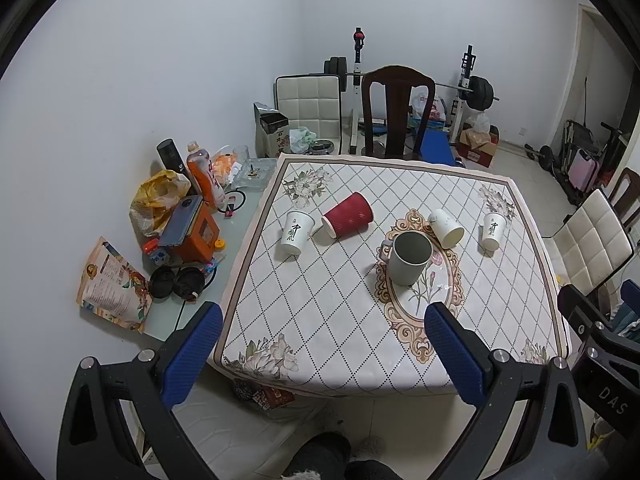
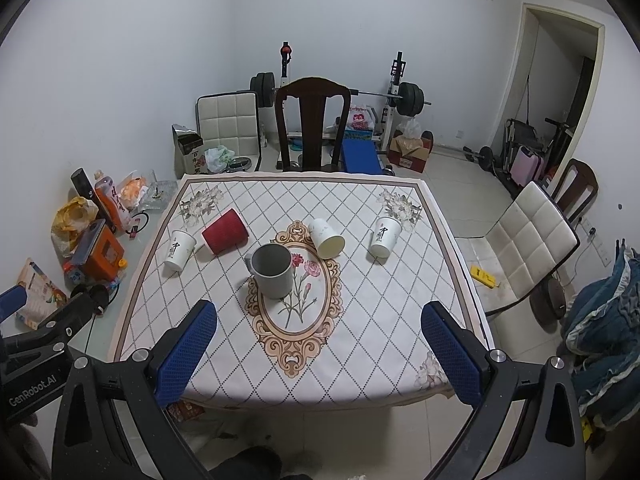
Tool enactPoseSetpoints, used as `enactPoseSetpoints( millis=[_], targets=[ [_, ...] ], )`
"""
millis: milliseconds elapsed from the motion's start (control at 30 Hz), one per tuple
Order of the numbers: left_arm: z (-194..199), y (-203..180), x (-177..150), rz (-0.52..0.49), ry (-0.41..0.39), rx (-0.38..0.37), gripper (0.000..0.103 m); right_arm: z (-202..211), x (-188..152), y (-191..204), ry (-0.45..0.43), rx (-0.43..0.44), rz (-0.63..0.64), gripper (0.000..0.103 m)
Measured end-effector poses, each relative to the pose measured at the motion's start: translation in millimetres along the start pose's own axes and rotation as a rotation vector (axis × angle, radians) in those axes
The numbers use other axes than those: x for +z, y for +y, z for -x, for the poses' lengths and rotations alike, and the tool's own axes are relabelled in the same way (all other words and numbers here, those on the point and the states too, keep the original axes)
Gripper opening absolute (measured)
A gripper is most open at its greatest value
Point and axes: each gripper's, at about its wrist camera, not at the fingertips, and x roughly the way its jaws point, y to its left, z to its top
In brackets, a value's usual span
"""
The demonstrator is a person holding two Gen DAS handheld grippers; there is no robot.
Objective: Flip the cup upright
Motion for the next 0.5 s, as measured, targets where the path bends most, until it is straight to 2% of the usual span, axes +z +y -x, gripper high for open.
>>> enactPoseSetpoints(
  millis=[500],
  targets=[
    [-1.3, -5.8, -2.6, -0.012, -0.002, -0.009, 0.103, -1.1, 0.5, 0.2, 0.0, 0.002, 0.003, 0.103]
  ],
)
